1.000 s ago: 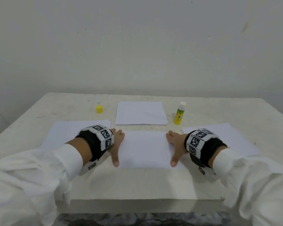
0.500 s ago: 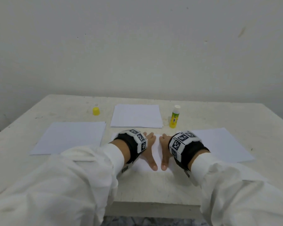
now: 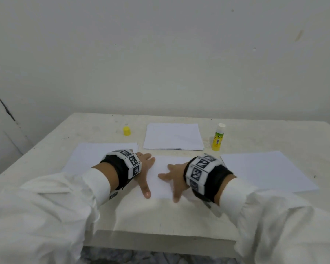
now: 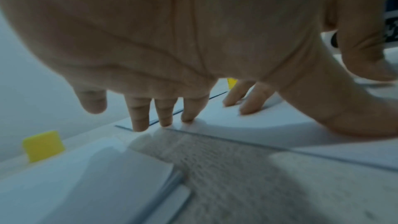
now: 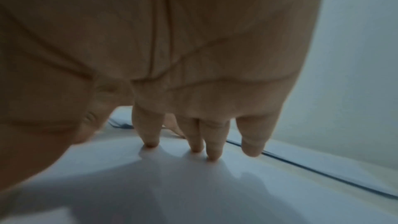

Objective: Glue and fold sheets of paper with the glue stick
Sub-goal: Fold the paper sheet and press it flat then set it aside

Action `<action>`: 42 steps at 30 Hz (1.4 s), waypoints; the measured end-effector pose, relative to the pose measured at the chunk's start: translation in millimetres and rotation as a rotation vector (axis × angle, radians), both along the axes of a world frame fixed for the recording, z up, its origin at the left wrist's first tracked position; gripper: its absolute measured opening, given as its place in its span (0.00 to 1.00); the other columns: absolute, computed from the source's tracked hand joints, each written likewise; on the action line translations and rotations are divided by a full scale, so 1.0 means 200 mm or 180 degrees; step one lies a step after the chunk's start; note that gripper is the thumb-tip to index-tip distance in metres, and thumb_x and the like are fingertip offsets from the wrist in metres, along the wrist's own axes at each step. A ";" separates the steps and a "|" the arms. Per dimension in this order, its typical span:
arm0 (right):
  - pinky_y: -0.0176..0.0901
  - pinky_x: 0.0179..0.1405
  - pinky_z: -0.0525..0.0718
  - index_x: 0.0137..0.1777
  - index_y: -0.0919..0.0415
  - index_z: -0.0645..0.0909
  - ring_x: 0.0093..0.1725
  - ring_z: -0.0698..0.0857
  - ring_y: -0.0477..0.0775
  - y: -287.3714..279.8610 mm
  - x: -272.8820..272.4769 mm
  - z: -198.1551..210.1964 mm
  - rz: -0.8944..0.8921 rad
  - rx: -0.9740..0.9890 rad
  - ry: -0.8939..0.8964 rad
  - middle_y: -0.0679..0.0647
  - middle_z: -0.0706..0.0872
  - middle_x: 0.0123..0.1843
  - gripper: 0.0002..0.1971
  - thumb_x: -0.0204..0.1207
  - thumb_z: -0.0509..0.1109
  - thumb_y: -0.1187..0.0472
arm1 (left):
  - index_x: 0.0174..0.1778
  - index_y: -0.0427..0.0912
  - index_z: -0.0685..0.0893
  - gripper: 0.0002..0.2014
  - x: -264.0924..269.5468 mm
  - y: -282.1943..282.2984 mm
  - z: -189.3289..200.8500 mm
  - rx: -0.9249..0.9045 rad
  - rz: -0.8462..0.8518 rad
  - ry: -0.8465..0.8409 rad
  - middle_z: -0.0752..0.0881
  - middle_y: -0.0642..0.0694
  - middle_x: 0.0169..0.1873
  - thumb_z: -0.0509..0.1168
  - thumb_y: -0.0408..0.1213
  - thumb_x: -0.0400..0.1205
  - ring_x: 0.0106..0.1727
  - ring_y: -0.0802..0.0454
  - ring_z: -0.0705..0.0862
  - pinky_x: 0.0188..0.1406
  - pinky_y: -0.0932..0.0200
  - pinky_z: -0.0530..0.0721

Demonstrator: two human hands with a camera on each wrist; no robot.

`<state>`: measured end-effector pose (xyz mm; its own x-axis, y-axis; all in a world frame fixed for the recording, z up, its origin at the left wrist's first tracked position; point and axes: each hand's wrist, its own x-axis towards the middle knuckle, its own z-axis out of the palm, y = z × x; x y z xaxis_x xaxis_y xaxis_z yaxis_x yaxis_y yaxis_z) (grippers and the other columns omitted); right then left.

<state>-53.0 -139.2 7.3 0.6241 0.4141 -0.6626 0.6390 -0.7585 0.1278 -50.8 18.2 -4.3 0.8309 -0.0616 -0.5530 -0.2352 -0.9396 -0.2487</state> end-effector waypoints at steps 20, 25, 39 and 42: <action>0.62 0.80 0.53 0.84 0.57 0.35 0.84 0.45 0.62 -0.42 0.07 0.08 -0.0843 -0.0001 -0.0094 0.57 0.39 0.85 0.62 0.65 0.80 0.47 | 0.84 0.51 0.41 0.69 -0.02 0.00 0.04 -0.0839 0.0490 -0.0119 0.59 0.46 0.81 0.81 0.62 0.56 0.81 0.43 0.57 0.79 0.43 0.60; 0.62 0.77 0.63 0.84 0.55 0.43 0.82 0.56 0.62 -0.41 0.04 0.05 -0.1076 0.0306 0.0020 0.58 0.51 0.84 0.60 0.61 0.84 0.53 | 0.84 0.57 0.46 0.54 -0.07 0.02 0.09 -0.2495 0.1387 -0.0298 0.79 0.44 0.64 0.78 0.36 0.71 0.62 0.43 0.80 0.62 0.55 0.77; 0.43 0.68 0.76 0.71 0.62 0.77 0.70 0.77 0.57 -0.26 0.23 0.13 -0.2187 0.1602 -0.0786 0.57 0.78 0.71 0.22 0.78 0.69 0.59 | 0.57 0.44 0.89 0.14 0.11 0.21 0.16 -0.3439 0.1956 -0.1296 0.87 0.48 0.42 0.70 0.27 0.77 0.38 0.54 0.85 0.36 0.75 0.79; 0.45 0.71 0.73 0.72 0.62 0.75 0.71 0.75 0.59 -0.16 0.37 0.14 -0.2118 0.1391 -0.1315 0.59 0.74 0.72 0.19 0.81 0.61 0.63 | 0.66 0.44 0.84 0.20 0.27 0.20 0.21 -0.2840 0.1647 -0.1304 0.82 0.45 0.65 0.70 0.30 0.78 0.63 0.49 0.82 0.61 0.65 0.76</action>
<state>21.4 -170.5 34.7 0.9788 0.0441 -0.2000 0.0167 -0.9904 -0.1370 3.7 57.4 37.5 0.9812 0.1066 -0.1607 0.1826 -0.7813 0.5968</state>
